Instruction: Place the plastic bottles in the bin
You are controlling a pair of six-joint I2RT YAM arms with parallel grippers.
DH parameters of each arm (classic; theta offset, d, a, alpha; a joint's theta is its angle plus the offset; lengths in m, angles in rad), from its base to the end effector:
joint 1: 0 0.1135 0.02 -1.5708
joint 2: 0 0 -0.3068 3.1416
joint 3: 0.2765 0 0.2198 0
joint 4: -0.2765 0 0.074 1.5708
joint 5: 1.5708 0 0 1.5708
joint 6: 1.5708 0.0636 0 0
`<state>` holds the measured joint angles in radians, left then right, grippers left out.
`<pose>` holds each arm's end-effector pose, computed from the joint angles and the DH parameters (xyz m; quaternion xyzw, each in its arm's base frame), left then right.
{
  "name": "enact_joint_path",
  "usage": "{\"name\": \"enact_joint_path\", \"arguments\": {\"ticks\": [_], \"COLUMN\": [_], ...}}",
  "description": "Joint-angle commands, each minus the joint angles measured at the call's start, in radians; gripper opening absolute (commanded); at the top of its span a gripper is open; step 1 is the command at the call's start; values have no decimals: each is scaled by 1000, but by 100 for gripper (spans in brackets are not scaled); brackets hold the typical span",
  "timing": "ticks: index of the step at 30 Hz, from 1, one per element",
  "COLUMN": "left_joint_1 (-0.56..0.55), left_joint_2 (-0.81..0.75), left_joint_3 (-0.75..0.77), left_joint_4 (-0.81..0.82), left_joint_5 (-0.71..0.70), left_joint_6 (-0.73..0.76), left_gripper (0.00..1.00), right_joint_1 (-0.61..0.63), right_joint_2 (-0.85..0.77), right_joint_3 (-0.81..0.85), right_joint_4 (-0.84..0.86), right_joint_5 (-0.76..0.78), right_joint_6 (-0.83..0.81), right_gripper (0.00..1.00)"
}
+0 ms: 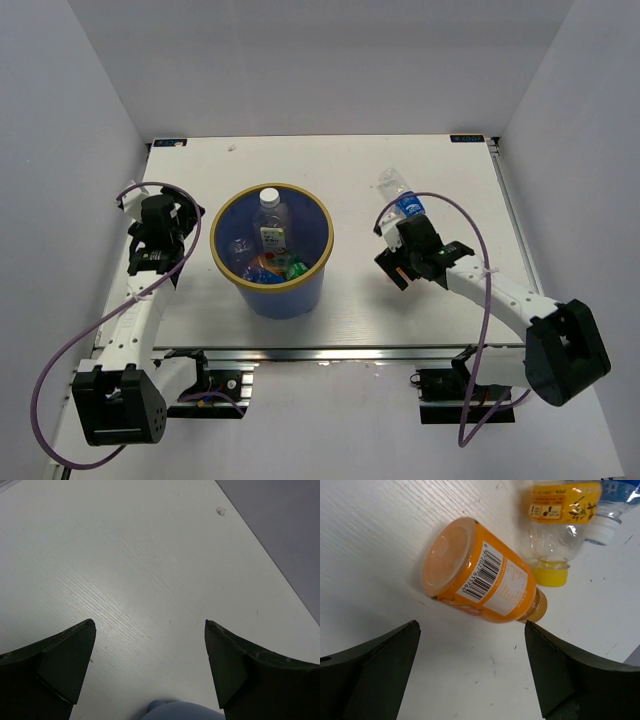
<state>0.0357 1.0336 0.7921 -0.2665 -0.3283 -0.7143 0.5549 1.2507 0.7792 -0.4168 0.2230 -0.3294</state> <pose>0.1991 0.0276 0.3195 -0.3886 0.7611 -0.0335 0.5183 0.1986 0.1065 0.2566 -0.3670 0.8624 -0.0668 0.3423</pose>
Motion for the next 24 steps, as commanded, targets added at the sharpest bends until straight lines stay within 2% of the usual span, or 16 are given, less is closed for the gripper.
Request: {"name": "enact_joint_path", "arguments": {"ticks": [1,7,13,20,22,23,24], "left_joint_1": [3,3,3,3,3,3,3], "left_joint_2": [16,14,-7,-23,-26,-29,-35], "left_joint_3": [18,19,15,18,18,16,16], "left_joint_4": [7,3,-8,-16,-20,-22,-23], "left_joint_5": [11,2,-15,-14,-14,-15,-15], "left_joint_6": [13,16,13,7,6,6,6], "left_gripper": [98,98,98,98,98,98,98], "right_joint_1": [4,4,4,4,4,5,4], "right_joint_2": [29,127,219,188,168,147,136], "right_joint_3": [-44,-95,-93,-87,-78,-74,-67], "right_joint_4": [163,352,404,455,455,451,449], "right_joint_5": [49,27,44,-53,-106,-117,-129], "right_joint_6": [-183,-229,-247,-169,-148,-136,-120], "right_gripper": [89,89,89,87,76,57,47]}}
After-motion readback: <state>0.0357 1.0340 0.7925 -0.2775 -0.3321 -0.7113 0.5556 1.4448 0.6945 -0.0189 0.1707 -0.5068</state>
